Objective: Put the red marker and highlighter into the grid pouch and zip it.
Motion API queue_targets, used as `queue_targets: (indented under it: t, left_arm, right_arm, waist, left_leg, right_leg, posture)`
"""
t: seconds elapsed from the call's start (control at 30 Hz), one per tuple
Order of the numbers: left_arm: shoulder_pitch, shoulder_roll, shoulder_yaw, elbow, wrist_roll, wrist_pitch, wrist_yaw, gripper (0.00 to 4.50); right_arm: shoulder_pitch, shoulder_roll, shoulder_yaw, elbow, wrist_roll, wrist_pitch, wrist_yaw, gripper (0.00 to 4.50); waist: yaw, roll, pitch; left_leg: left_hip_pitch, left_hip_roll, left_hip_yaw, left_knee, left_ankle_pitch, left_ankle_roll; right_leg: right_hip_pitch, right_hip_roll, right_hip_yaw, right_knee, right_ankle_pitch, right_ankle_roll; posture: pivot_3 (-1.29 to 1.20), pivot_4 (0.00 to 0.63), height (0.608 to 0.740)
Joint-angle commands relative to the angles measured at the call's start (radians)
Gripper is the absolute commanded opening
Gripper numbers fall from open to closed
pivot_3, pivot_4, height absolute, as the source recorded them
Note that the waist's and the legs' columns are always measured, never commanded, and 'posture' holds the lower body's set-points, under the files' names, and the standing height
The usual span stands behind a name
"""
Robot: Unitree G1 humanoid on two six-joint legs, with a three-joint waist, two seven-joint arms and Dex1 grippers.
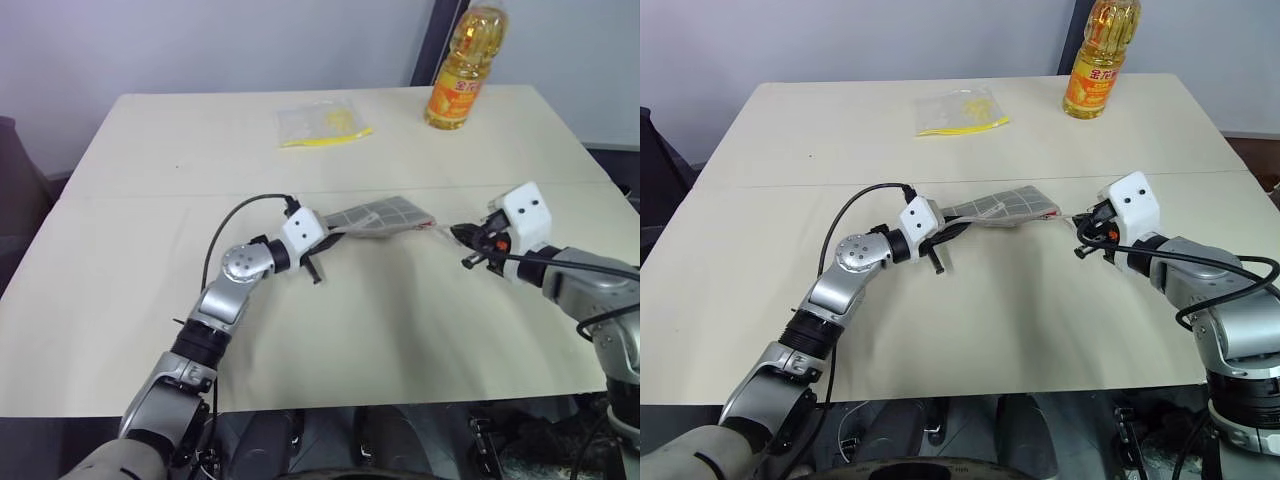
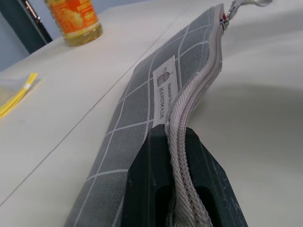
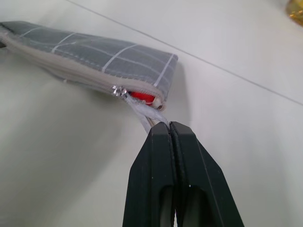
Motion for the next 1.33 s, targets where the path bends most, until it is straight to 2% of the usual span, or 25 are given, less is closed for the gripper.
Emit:
queue_targets:
  t: [0.03, 0.17, 0.37, 0.47, 0.5, 0.53, 0.7, 0.73, 0.9, 1.13, 1.33]
  left_arm:
    - [0.012, 0.018, 0.029, -0.018, -0.001, 0.013, 0.009, 0.00]
    - [0.021, 0.031, 0.037, -0.025, -0.009, 0.013, -0.002, 0.00]
    - [0.043, 0.047, 0.045, -0.055, -0.029, 0.030, -0.034, 0.00]
    - [0.061, 0.040, 0.046, -0.096, -0.078, 0.087, -0.069, 0.00]
    - [0.066, 0.040, 0.047, -0.110, -0.092, 0.107, -0.078, 0.73]
    - [0.071, 0.044, 0.047, -0.123, -0.103, 0.124, -0.090, 1.04]
    - [0.115, 0.097, 0.083, -0.198, -0.139, 0.214, -0.124, 3.54]
    - [0.129, 0.113, 0.095, -0.219, -0.157, 0.239, -0.137, 4.00]
    - [0.206, 0.202, 0.191, -0.310, -0.240, 0.342, -0.152, 4.00]
    - [0.286, 0.293, 0.364, -0.308, -0.278, 0.381, -0.084, 4.00]
    - [0.373, 0.354, 0.425, -0.314, -0.268, 0.354, -0.076, 4.00]
  right_arm:
    - [0.016, -0.016, -0.031, 0.020, -0.055, -0.030, -0.026, 0.03]
    - [0.055, -0.048, -0.009, 0.083, -0.128, -0.067, -0.038, 0.03]
    - [0.067, -0.021, -0.006, 0.078, -0.111, -0.104, -0.017, 0.03]
    - [0.078, -0.013, -0.009, 0.034, -0.058, -0.089, 0.029, 0.84]
    - [0.083, -0.014, -0.009, 0.023, -0.051, -0.087, 0.040, 1.41]
    - [0.089, -0.016, -0.010, 0.015, -0.048, -0.087, 0.050, 1.91]
    - [0.133, -0.034, -0.040, -0.003, -0.045, -0.112, 0.099, 4.45]
    - [0.144, -0.038, -0.048, -0.005, -0.049, -0.129, 0.112, 4.50]
    - [0.205, -0.017, -0.141, -0.008, -0.025, -0.209, 0.165, 4.50]
    - [0.335, 0.020, -0.277, 0.032, 0.038, -0.288, 0.253, 4.50]
    - [0.355, 0.037, -0.307, 0.057, 0.063, -0.319, 0.275, 4.50]
  waist:
    - [0.000, 0.000, 0.000]
    - [0.000, 0.000, 0.000]
    - [-0.001, 0.000, 0.000]
    - [-0.001, 0.000, 0.000]
    - [-0.001, 0.000, 0.000]
    - [-0.001, 0.000, 0.000]
    - [-0.001, 0.000, 0.000]
    - [-0.001, 0.000, 0.000]
    - [-0.002, 0.000, 0.000]
    - [-0.001, 0.000, 0.000]
    - [-0.002, 0.001, 0.000]
  left_leg:
    - [0.000, 0.000, 0.000, 0.000, 0.000, 0.000]
    - [0.000, 0.000, 0.000, 0.000, 0.000, 0.000]
    - [0.000, 0.000, 0.000, 0.000, 0.000, 0.000]
    - [0.000, 0.000, 0.000, 0.000, 0.000, 0.000]
    - [0.000, 0.000, 0.000, 0.000, 0.000, 0.000]
    - [0.000, 0.000, 0.000, 0.000, 0.000, 0.000]
    - [0.000, 0.000, 0.000, 0.000, 0.000, 0.000]
    - [0.000, 0.000, 0.000, 0.000, 0.000, 0.000]
    - [0.000, 0.000, 0.000, -0.001, 0.000, 0.000]
    - [0.001, 0.000, 0.000, -0.001, 0.000, 0.000]
    - [0.001, 0.000, 0.000, -0.001, -0.001, -0.001]
  right_leg:
    - [0.000, 0.000, 0.000, 0.000, 0.000, 0.000]
    - [0.000, 0.000, 0.000, 0.000, 0.000, 0.000]
    - [0.000, 0.000, 0.000, 0.000, 0.000, 0.000]
    - [0.000, 0.000, 0.000, 0.000, 0.000, 0.000]
    - [0.000, 0.000, 0.000, 0.000, 0.000, 0.000]
    - [0.000, 0.000, 0.000, 0.000, 0.000, 0.000]
    - [0.000, 0.000, 0.000, 0.000, 0.000, -0.001]
    - [0.000, 0.000, 0.000, 0.000, 0.000, -0.001]
    - [0.000, 0.000, 0.000, 0.000, -0.002, -0.003]
    - [0.001, -0.001, 0.000, -0.001, -0.002, -0.004]
    - [0.001, -0.002, 0.000, -0.001, -0.002, -0.004]
  posture:
    - [0.00, 0.150, 0.740]
    - [0.00, 0.150, 0.740]
    - [0.00, 0.150, 0.740]
    - [0.00, 0.150, 0.740]
    - [0.00, 0.150, 0.740]
    - [0.00, 0.150, 0.740]
    - [0.00, 0.150, 0.740]
    - [0.00, 0.150, 0.740]
    - [0.00, 0.150, 0.740]
    - [0.00, 0.150, 0.740]
    - [0.00, 0.150, 0.740]
